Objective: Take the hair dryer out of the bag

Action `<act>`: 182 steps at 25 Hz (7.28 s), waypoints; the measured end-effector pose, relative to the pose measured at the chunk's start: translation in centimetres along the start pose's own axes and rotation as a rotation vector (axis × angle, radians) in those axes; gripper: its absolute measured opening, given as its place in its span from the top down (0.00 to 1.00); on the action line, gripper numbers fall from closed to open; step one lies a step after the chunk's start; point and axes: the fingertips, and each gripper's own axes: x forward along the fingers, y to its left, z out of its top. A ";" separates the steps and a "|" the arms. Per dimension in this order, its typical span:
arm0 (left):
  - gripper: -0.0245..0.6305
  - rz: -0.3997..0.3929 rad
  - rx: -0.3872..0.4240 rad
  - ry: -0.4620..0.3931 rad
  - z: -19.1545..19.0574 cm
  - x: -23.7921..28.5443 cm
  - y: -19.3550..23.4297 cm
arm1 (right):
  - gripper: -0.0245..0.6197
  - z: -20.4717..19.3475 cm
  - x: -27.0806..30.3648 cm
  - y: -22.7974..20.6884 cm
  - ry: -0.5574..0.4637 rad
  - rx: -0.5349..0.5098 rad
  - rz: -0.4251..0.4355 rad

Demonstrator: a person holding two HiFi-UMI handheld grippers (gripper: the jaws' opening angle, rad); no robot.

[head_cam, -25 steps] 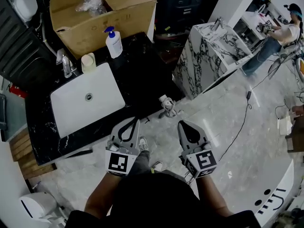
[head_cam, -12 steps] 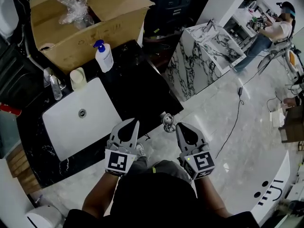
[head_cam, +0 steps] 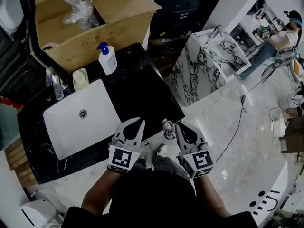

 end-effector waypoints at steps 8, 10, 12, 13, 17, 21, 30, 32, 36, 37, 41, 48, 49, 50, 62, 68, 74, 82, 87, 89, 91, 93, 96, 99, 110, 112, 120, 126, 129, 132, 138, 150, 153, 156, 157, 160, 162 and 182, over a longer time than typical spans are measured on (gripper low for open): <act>0.69 -0.094 -0.002 0.187 -3.6 2.8 -3.2 | 0.94 -1.4 1.8 -2.1 0.055 -0.005 0.076; 0.64 -0.071 -0.013 0.218 -5.0 3.1 -3.7 | 0.94 -1.8 2.2 -2.1 0.064 -0.005 0.097; 0.59 -0.054 -0.017 0.244 -6.1 3.3 -4.0 | 0.94 -2.2 2.6 -2.1 0.072 -0.005 0.113; 0.56 -0.047 -0.014 0.254 -6.6 3.4 -4.1 | 0.94 -2.4 2.8 -2.2 0.076 -0.004 0.120; 0.50 -0.024 0.003 0.302 -8.4 3.3 -4.1 | 0.94 -3.4 3.1 -2.4 0.093 0.006 0.138; 0.46 0.002 0.065 0.382 -10.2 4.0 -4.1 | 0.94 -3.8 3.5 -2.6 0.101 0.012 0.154; 0.65 0.105 0.162 0.489 -12.3 5.0 -1.1 | 0.86 -6.4 4.3 -0.6 0.164 0.006 0.244; 0.75 0.123 0.169 0.496 -12.2 5.3 -0.4 | 0.84 -7.2 4.5 0.0 0.183 0.004 0.263; 0.90 0.139 0.081 0.430 -10.1 5.5 0.5 | 0.78 -8.1 5.2 0.9 0.214 0.008 0.295; 0.90 0.134 0.055 0.408 -9.4 5.6 0.5 | 0.76 -8.2 5.4 1.1 0.218 0.007 0.304; 0.91 0.125 -0.013 0.324 -6.4 5.5 0.9 | 0.72 -8.4 6.4 2.0 0.226 -0.017 0.311; 0.92 0.138 -0.039 0.220 -2.3 4.9 1.6 | 0.62 -8.7 8.3 2.1 0.253 -0.057 0.242; 0.92 0.136 -0.039 0.211 -1.8 4.9 1.5 | 0.61 -8.6 8.4 2.3 0.254 -0.059 0.244; 0.92 0.131 -0.036 0.203 -1.5 4.9 1.3 | 0.61 -8.4 8.4 2.5 0.253 -0.060 0.247; 0.92 0.095 0.005 0.156 -0.2 5.1 0.0 | 0.61 -8.3 10.5 1.8 0.328 -0.002 0.185; 0.92 0.105 -0.019 0.155 -1.5 4.9 -0.3 | 0.57 -10.1 11.6 1.2 0.441 -0.043 0.156; 0.92 0.108 -0.036 0.141 -1.6 4.5 -0.2 | 0.55 -12.9 12.2 1.9 0.549 -0.086 0.178; 0.92 0.089 -0.072 0.132 -3.2 3.9 -0.5 | 0.55 -13.4 12.7 2.5 0.550 -0.143 0.231; 0.91 0.081 -0.103 0.162 -5.4 3.0 -0.8 | 0.57 -13.2 12.7 2.2 0.533 -0.100 0.255; 0.91 0.077 -0.106 0.177 -6.0 2.7 -0.9 | 0.57 -13.1 12.6 1.9 0.514 -0.059 0.273; 0.91 0.072 -0.101 0.190 -6.4 2.4 -1.0 | 0.58 -12.8 12.5 1.6 0.493 -0.009 0.290; 0.91 0.068 -0.094 0.197 -6.6 2.4 -0.9 | 0.58 -12.4 12.3 1.5 0.470 0.030 0.300; 0.91 0.057 -0.086 0.201 -6.5 2.5 -0.8 | 0.58 -12.1 12.0 1.5 0.439 0.068 0.310; 0.92 0.056 -0.075 0.201 -6.4 2.7 -0.4 | 0.58 -11.9 11.6 2.0 0.418 0.061 0.325; 0.91 0.046 -0.031 0.182 -4.5 4.1 0.4 | 0.58 -10.5 9.0 2.7 0.373 0.022 0.352; 0.91 0.045 -0.024 0.178 -4.1 4.2 0.3 | 0.58 -10.5 8.5 2.4 0.368 0.011 0.347; 0.91 0.052 -0.012 0.162 -2.9 4.5 0.4 | 0.58 -10.4 7.0 1.6 0.353 -0.020 0.346; 0.91 0.067 -0.029 0.127 -1.3 3.9 0.7 | 0.58 -10.2 6.1 1.3 0.346 -0.090 0.367; 0.91 0.077 -0.037 0.146 -1.5 4.1 1.7 | 0.58 -10.0 5.4 1.8 0.336 -0.123 0.399; 0.91 0.073 -0.045 0.165 -1.7 4.3 2.5 | 0.58 -10.0 4.7 2.6 0.329 -0.166 0.432; 0.91 0.072 -0.057 0.178 -1.9 4.8 2.9 | 0.58 -9.7 2.7 3.5 0.319 -0.185 0.487; 0.91 0.109 -0.075 0.182 -2.4 5.7 3.7 | 0.58 -8.0 -0.4 4.5 0.267 -0.227 0.599; 0.91 0.115 -0.088 0.183 -2.3 6.0 4.0 | 0.58 -7.9 -1.0 4.5 0.262 -0.238 0.630; 0.91 0.130 -0.090 0.182 -2.2 6.2 4.4 | 0.58 -7.6 -1.8 4.6 0.251 -0.249 0.659; 0.91 0.139 -0.089 0.185 -2.2 6.3 4.6 | 0.58 -7.5 -2.1 4.7 0.245 -0.250 0.670; 0.91 0.182 -0.089 0.196 -2.6 6.5 5.6 | 0.58 -6.8 -2.9 4.9 0.214 -0.261 0.697; 0.91 0.207 -0.084 0.211 -3.0 6.5 6.1 | 0.58 -6.2 -3.4 4.8 0.193 -0.266 0.703; 0.61 -0.168 -0.117 0.512 -10.6 3.9 -6.6 | 0.58 -0.3 -0.6 -2.3 0.048 -0.091 0.548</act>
